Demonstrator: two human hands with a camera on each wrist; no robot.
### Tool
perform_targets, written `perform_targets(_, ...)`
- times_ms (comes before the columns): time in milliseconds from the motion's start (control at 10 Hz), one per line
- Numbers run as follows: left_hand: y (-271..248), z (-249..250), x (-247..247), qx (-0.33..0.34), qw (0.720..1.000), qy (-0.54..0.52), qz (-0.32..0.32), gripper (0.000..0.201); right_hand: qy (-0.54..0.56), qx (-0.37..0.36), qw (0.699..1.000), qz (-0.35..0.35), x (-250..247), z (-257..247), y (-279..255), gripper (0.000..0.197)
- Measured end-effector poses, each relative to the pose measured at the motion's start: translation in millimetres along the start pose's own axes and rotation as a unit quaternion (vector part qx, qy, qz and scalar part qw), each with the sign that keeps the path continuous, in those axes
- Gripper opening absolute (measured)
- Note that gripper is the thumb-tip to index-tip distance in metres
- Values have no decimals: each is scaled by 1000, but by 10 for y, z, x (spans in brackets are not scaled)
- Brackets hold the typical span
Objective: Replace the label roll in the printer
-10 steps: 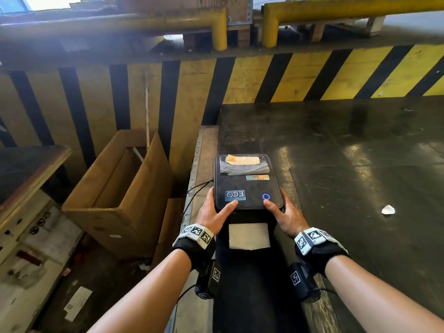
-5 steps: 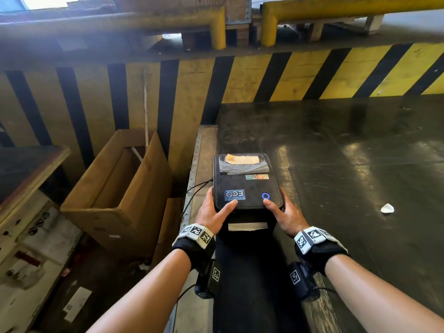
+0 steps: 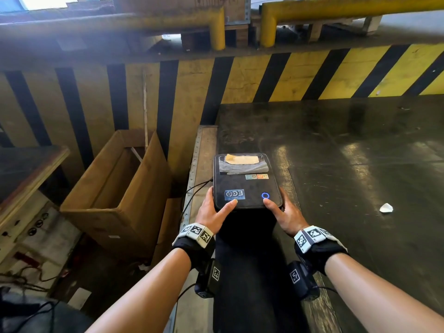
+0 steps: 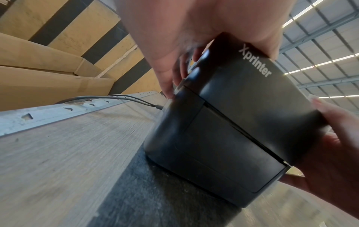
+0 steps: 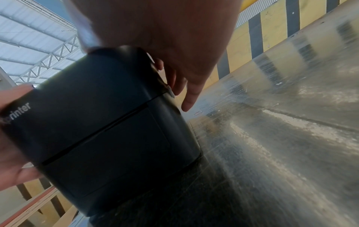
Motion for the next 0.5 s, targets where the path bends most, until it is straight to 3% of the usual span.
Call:
perform_targets(300,-33,10,3,-16,1000,3,-12,83,-49,15,998,-23,0,51,15,72)
perform_targets(400,-114,57,-10,-6,998,64,1,74,-126,-18,992,-4,-69,-28,2,68)
perform_targets(500,-476,-110,-8,-30,988,146,28,79,-142,-90,982,85,-341,-243,-152,55)
Point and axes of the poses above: each hand's wrist, its own y-axis towards the middle knuckle, its own x-axis out of the palm, z = x × y, the point moved 6 cm from there along y, towards the middle knuckle, and after that the axes turned 2 degrees about -z, right-handed, at the moved point
